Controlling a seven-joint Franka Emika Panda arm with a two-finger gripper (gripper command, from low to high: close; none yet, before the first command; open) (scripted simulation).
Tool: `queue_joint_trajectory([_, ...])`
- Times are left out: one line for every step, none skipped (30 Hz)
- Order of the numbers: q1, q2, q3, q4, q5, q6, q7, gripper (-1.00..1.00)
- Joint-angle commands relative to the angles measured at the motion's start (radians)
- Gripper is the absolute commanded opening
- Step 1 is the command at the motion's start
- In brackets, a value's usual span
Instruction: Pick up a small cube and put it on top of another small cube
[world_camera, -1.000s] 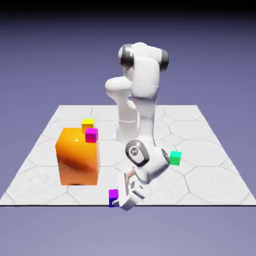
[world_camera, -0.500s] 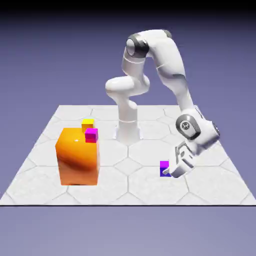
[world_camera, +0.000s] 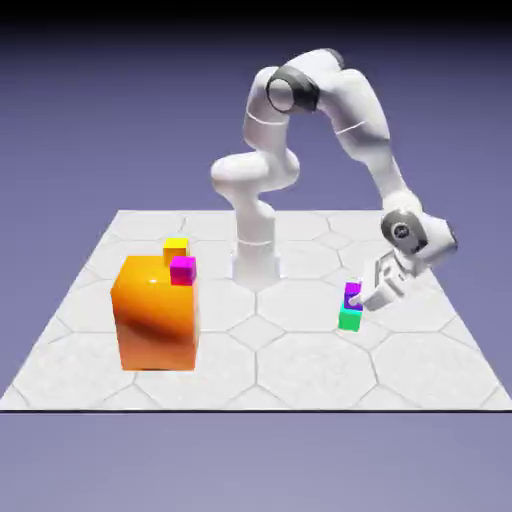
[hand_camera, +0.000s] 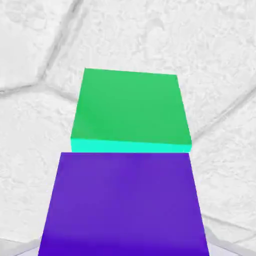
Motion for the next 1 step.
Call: queue_joint_trajectory([0.004, -0.018, 0.013, 0.03, 0.022, -0.043, -0.015, 1.0])
